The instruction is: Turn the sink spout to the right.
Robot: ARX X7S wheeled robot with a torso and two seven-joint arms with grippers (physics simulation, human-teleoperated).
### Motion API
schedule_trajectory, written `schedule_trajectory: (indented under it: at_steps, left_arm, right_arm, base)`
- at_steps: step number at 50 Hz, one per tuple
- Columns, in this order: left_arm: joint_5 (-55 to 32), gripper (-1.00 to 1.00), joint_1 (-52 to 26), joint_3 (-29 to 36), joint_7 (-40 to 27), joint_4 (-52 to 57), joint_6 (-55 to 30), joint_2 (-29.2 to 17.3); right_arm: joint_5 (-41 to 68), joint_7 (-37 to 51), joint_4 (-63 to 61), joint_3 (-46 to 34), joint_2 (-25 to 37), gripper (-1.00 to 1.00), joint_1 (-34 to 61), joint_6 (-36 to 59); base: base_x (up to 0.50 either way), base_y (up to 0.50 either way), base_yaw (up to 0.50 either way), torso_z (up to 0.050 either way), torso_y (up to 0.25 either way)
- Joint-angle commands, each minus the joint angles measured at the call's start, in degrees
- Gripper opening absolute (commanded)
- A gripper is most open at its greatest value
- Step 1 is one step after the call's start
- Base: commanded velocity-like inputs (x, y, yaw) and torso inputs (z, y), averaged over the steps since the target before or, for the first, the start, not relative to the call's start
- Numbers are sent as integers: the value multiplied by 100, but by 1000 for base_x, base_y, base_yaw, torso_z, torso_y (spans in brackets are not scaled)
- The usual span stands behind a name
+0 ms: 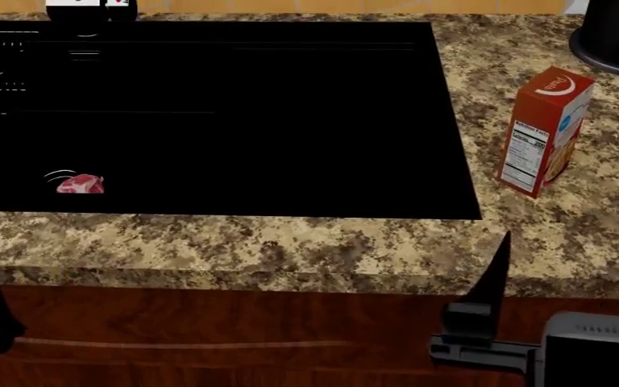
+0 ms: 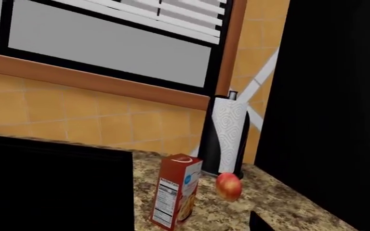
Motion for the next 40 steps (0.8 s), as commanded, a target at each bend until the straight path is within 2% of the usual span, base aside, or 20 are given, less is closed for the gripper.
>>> schedule_trajectory:
  at_steps: [1, 19, 29, 37, 40]
  left_arm:
    - [-93, 100, -12, -70, -74, 155, -138, -73]
    - [-221, 100, -59, -194, -232, 447, -337, -167]
    - [-140, 100, -121, -54, -231, 453, -392, -268]
    - [-316, 100, -84, -157, -230, 523, -334, -203]
    - [-307, 100, -75, -179, -232, 500, -301, -217]
  right_arm:
    - [-2, 6, 90, 93, 144, 100, 234, 179]
    - [1, 56, 207, 156, 161, 100, 165, 54]
    - [15, 67, 212, 133, 174, 100, 201, 88]
    - [135, -39, 168, 164, 186, 100, 79, -70]
    - [132, -22, 194, 158, 171, 100, 72, -102]
  base:
    - [0, 0, 0, 0, 0]
    - [0, 0, 0, 0, 0]
    - [0, 0, 0, 0, 0]
    - [0, 0, 0, 0, 0]
    - [48, 328, 0, 0, 0]
